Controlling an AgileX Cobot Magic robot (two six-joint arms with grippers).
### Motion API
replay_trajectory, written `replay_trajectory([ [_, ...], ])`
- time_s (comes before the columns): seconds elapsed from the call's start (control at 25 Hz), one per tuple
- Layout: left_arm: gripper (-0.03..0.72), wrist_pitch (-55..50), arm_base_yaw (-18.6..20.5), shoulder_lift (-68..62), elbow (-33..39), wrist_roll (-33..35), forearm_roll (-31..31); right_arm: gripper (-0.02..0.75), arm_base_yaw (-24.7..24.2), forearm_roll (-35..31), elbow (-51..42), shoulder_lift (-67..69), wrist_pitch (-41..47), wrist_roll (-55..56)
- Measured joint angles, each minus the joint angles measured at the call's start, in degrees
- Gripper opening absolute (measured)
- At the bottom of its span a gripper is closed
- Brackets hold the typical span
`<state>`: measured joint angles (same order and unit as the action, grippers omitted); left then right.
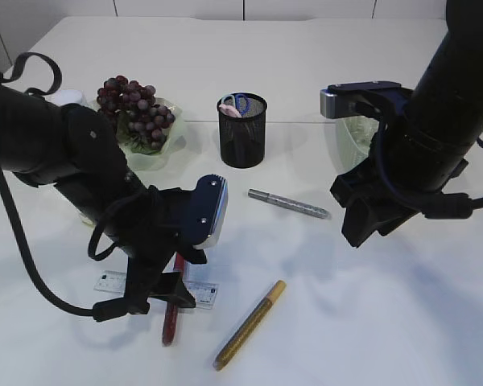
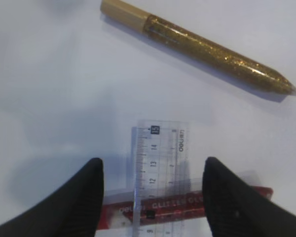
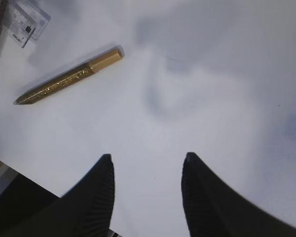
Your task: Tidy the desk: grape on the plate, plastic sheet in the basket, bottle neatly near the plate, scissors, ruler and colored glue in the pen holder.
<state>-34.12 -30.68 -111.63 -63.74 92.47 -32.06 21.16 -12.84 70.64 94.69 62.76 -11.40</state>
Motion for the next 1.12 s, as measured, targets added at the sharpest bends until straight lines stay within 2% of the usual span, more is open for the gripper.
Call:
replay_trajectory([
  [0.76,0.457,1.31,-0.94,-4.22,0.00,0.00,-0.38,0.364,0.00,0.00,0.00,0.00,0.00,-0.05],
  [0.88,0.419,2.27,-0.94,-4.22,0.00,0.00,-0.38,0.364,0.00,0.00,0.00,0.00,0.00,-0.05],
  [1.12,0.279,2.45,-0.94,-4.22,0.00,0.00,-0.38,0.364,0.00,0.00,0.00,0.00,0.00,-0.05],
])
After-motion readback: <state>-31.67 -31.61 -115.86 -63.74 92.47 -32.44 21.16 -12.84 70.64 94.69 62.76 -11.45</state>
